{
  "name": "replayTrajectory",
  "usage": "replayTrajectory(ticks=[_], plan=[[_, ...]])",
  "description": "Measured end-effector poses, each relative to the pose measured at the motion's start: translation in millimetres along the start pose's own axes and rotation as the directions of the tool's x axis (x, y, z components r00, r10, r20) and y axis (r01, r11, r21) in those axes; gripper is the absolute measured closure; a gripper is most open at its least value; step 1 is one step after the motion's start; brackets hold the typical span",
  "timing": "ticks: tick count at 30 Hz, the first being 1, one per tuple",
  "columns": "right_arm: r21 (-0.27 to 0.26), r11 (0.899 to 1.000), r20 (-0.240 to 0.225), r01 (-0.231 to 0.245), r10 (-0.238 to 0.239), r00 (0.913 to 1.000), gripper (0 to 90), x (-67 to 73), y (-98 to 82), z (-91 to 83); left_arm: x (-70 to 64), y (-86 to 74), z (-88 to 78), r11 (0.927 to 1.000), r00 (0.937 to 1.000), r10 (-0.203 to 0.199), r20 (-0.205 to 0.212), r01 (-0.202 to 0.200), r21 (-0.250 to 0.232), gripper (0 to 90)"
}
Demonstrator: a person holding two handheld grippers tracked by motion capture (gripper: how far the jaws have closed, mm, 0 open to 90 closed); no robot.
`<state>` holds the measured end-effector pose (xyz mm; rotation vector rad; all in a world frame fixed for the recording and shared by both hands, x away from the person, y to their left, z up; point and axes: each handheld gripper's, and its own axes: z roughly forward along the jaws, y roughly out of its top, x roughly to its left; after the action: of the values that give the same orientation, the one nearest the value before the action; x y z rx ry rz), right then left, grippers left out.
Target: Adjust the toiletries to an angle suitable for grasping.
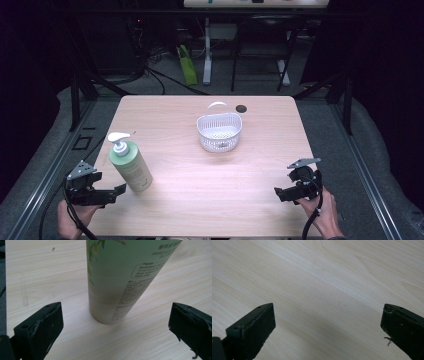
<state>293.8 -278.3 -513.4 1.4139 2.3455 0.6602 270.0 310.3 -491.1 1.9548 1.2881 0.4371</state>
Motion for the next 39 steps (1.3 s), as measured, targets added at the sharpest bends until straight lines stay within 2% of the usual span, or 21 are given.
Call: replayTrajectory(ticks=[9, 13, 16, 24, 28, 39], plan=[[-0.001, 1.000, 0.003, 0.002, -0.002, 1.0000, 0.0, -0.8, -0.2, -0.9, -4.7, 3.9, 1.4, 0.9999, 0.9999, 0.012, -0.002, -0.012, -0.007, 0.0], [-0.001, 1.000, 0.003, -0.001, 0.001, 1.0000, 0.0, 0.5, 1.0, -0.6, -7.8, 8.0, 0.3, 0.9987, 0.9997, 0.013, -0.019, -0.014, -0.049, 0.0], [0.001, 1.000, 0.003, 0.004, -0.004, 1.0000, 0.0, 2.0, 1.3, -0.3, -9.1, 10.3, 0.3, 0.9979, 0.9996, 0.014, -0.023, -0.016, -0.063, 0.0], [0.001, 1.000, 0.004, 0.006, -0.006, 1.0000, 0.0, 1.3, 1.1, -0.7, -19.0, 23.3, 2.3, 0.9881, 0.9974, 0.038, -0.061, -0.046, -0.147, 0.0], [0.005, 1.000, -0.001, 0.005, -0.005, 1.0000, 0.0, 1.9, 2.2, 0.8, -21.3, 28.8, 6.7, 0.9831, 0.9971, 0.032, -0.069, -0.044, -0.177, 0.0], [-0.003, 1.000, -0.003, 0.006, -0.006, 1.0000, 0.0, 2.0, 1.9, -0.4, -23.5, 47.5, 23.7, 0.9720, 0.9961, 0.025, -0.084, -0.044, -0.231, 0.3]])
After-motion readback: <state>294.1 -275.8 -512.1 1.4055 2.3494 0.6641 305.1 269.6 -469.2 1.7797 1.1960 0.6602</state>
